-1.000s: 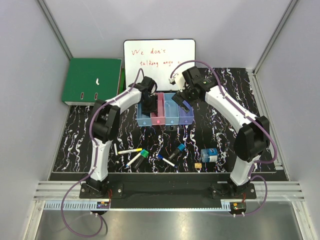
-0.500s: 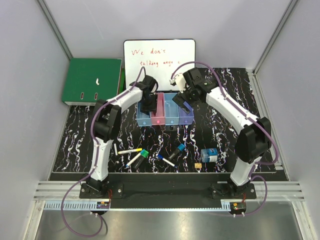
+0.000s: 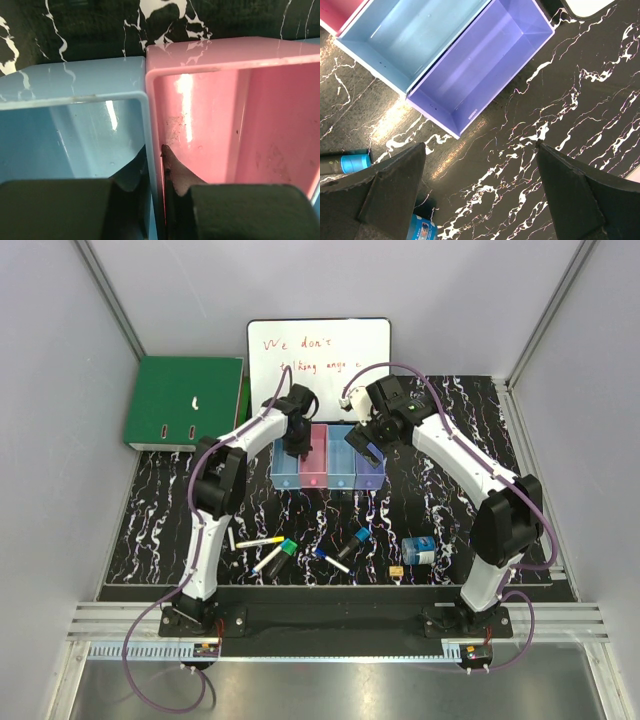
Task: Sort the stationery into containers
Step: Move the storage box to the center of the board, then pick up the stationery from the corner of the board.
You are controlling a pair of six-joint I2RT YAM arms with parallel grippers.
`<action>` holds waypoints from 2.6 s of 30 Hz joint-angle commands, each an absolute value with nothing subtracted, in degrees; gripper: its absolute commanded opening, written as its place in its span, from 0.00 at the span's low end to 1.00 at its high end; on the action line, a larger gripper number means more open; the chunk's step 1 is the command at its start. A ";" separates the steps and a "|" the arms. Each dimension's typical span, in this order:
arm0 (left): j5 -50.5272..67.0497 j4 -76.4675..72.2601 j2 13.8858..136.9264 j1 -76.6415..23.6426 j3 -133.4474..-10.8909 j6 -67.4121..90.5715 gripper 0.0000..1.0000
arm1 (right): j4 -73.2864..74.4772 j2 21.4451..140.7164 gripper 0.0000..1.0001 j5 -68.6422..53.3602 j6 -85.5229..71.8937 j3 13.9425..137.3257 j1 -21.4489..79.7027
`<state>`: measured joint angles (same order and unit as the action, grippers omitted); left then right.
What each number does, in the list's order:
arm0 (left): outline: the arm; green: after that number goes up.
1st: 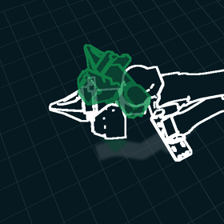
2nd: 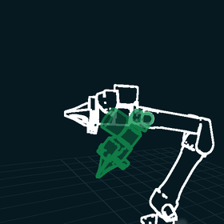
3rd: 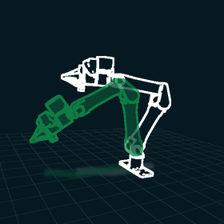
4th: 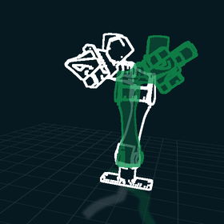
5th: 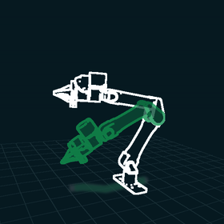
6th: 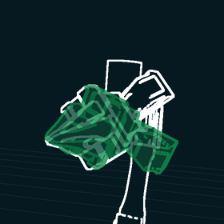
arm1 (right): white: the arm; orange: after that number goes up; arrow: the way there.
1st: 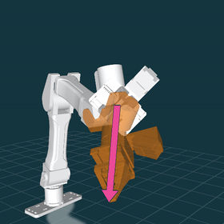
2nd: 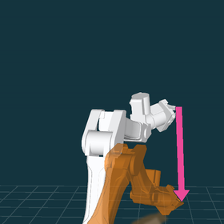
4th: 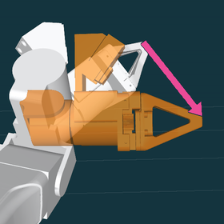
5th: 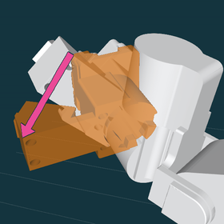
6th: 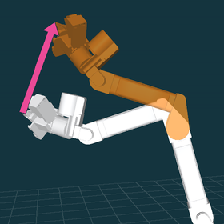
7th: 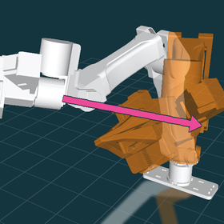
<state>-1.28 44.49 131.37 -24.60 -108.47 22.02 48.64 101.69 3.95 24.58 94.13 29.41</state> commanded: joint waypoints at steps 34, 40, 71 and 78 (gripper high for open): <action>-0.53 41.57 128.24 -21.62 -109.34 22.77 0.70 | 47.02 95.54 1.00 5.71 25.22 90.62 29.97; 2.55 41.05 121.65 -21.62 -105.74 20.48 0.73 | 48.16 91.50 1.00 5.36 28.21 86.23 29.97; 14.94 44.91 84.99 -23.03 -77.34 -27.51 0.99 | 62.22 57.21 1.00 -14.84 78.04 48.16 25.49; 13.71 48.16 85.52 -23.29 -80.24 -29.53 0.99 | 66.27 55.11 1.00 -16.08 80.42 43.51 25.49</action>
